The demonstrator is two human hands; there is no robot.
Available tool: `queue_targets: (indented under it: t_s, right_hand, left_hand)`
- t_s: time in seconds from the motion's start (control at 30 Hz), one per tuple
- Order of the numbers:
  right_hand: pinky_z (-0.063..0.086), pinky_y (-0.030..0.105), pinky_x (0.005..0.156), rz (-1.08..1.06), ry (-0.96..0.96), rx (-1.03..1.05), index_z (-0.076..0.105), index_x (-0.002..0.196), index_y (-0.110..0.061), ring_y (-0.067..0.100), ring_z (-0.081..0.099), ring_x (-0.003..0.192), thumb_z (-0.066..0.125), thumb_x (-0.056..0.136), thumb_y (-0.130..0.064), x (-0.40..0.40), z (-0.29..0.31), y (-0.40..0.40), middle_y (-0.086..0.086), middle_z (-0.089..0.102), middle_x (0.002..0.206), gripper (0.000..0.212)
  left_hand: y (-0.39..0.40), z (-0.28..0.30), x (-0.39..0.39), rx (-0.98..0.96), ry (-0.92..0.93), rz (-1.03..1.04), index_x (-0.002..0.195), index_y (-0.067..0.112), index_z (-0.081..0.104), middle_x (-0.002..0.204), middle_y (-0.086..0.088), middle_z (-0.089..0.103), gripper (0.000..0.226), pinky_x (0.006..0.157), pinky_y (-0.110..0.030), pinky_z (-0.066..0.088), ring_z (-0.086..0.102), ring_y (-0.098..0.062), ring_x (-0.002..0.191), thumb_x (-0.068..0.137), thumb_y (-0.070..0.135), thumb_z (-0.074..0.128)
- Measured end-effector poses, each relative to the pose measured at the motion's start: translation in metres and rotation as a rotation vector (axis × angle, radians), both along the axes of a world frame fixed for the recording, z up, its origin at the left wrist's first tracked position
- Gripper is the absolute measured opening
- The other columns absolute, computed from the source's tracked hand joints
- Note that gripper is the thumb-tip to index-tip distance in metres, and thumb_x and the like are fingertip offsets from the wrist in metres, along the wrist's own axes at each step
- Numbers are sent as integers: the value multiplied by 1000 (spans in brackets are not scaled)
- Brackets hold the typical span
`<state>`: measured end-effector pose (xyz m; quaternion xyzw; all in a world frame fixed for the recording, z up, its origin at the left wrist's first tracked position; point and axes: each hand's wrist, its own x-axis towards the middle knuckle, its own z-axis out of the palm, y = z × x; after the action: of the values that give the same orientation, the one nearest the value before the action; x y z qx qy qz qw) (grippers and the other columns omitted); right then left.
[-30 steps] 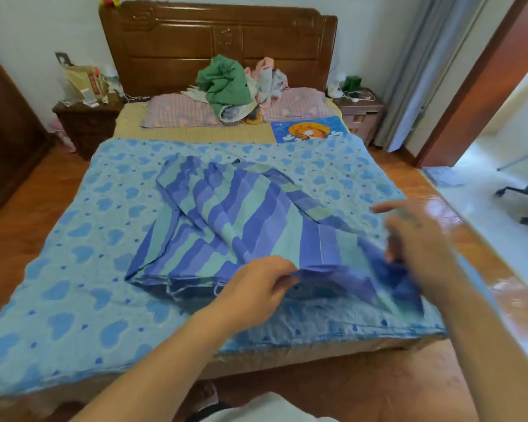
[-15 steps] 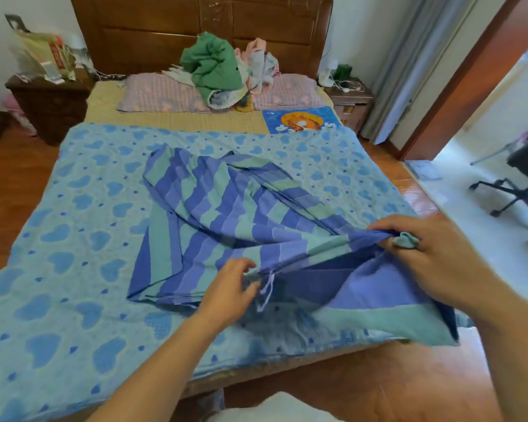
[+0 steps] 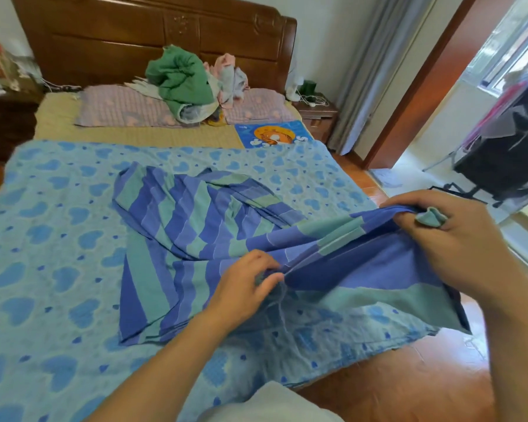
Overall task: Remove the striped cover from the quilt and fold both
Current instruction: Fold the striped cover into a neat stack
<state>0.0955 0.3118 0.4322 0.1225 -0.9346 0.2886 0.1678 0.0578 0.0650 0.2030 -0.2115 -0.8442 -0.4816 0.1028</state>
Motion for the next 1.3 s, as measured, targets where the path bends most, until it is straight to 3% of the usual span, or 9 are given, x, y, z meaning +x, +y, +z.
queue_targets:
  t_s: [0.17,0.33,0.5,0.63,0.73,0.83,1.0,1.1,1.3]
  right_hand:
    - [35,-1,72,14,-16,72,72,90,-33,-11,59,89,66,87,-5,-10,2,0,-34,65,94,29]
    - [42,5,72,104,-197,57,71,88,-43,-1,65,86,66,89,-10,-14,-6,4,-22,72,89,33]
    - [47,13,73,151,-207,48,73,92,-41,3,67,84,67,89,-10,-18,-4,12,-16,73,90,31]
    - [45,9,72,196,-231,20,74,93,-38,2,66,81,68,87,-4,-16,2,9,-14,73,88,35]
    - [43,4,72,207,-267,9,74,89,-40,-2,66,83,68,86,0,-15,4,3,-17,73,88,41]
    - [44,5,74,211,-274,-39,75,87,-42,-1,66,85,68,85,4,-14,5,-2,-17,73,89,46]
    - [46,10,71,153,-215,-45,75,91,-39,5,66,82,69,85,-12,-14,7,7,-12,73,89,29]
    - [46,14,67,112,-201,-93,75,91,-36,6,64,76,68,86,-15,-17,9,12,-8,72,84,24]
    - [46,14,64,112,-228,-230,76,87,-31,3,60,70,68,88,-7,-30,20,-5,-5,72,80,25]
  left_hand:
    - [-22,4,-10,173,-139,9,85,29,64,87,13,67,13,79,-33,54,66,-10,85,95,21,64]
    - [-70,39,-44,-217,8,103,88,29,39,74,4,53,15,58,-41,46,49,-23,65,92,43,34]
    - [-96,93,-73,-438,-34,-69,91,33,48,75,17,54,13,52,-35,37,47,-4,58,86,45,45]
    - [-103,117,-93,-609,228,-165,103,49,45,98,33,53,16,62,-31,41,52,9,85,88,45,44]
    - [-105,138,-110,-700,501,-82,111,9,63,123,1,60,24,68,-38,52,60,-25,95,87,5,62]
    - [-82,140,-108,-585,533,118,95,-4,63,112,-21,60,14,50,-45,50,55,-38,66,83,-11,58]
    - [-43,93,-96,-730,322,50,106,9,62,166,-4,9,24,42,-31,26,46,-30,63,86,-2,54]
    - [-40,66,-86,-784,326,-11,128,29,54,164,-7,16,65,38,-28,10,39,-31,52,74,-6,62]
    - [-29,34,-62,-456,338,102,118,32,45,137,-6,41,38,55,-32,43,54,-37,77,83,19,39]
